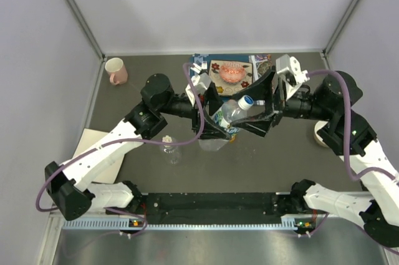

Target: Unscrew the bottle caps

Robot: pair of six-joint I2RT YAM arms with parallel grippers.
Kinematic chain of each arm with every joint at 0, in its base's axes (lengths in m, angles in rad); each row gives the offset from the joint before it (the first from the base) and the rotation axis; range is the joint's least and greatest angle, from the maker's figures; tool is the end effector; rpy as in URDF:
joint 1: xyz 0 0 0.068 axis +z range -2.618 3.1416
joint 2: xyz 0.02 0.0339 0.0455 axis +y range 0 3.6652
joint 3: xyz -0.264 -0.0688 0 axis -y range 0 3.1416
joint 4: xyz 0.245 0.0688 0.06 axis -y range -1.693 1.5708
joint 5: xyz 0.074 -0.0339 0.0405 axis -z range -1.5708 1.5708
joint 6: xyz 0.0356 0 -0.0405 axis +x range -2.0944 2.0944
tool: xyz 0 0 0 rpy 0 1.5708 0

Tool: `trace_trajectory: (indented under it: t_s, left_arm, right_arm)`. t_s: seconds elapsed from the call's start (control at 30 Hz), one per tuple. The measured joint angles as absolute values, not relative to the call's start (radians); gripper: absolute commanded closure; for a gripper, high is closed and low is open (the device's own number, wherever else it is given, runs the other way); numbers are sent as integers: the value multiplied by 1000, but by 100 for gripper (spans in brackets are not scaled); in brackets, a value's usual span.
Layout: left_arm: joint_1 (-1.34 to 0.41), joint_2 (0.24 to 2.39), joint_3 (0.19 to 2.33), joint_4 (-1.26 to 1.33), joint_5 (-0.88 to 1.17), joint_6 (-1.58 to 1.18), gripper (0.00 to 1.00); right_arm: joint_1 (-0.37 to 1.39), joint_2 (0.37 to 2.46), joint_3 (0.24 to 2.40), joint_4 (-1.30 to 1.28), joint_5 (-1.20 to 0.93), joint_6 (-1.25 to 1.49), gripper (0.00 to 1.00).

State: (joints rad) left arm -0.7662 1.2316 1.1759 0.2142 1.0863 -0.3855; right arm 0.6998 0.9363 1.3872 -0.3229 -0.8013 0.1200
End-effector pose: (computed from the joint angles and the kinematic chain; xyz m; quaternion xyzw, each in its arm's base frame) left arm 0.1724 -0.2096 0.4230 0.4912 0.4711 -0.6360 0.3637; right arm 0.1027 0.1199 0.4995 -0.4545 0.4990 0.5118 0.5315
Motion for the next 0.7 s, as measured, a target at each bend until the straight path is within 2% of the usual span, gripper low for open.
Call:
trace_trajectory:
  t_s: [0.23, 0.37, 0.7]
  left_arm:
    - [-789, 1180, 1167, 30, 791, -195, 57]
    - [-847, 1139, 1134, -35, 529, -88, 58]
    - [-1062, 1114, 1064, -47, -119, 140, 58]
  right_arm:
    - [700, 927, 1397, -369, -452, 182, 20]
    - [700, 902, 1397, -368, -235, 272, 22]
    - [745, 914, 1372, -368, 71, 485, 26]
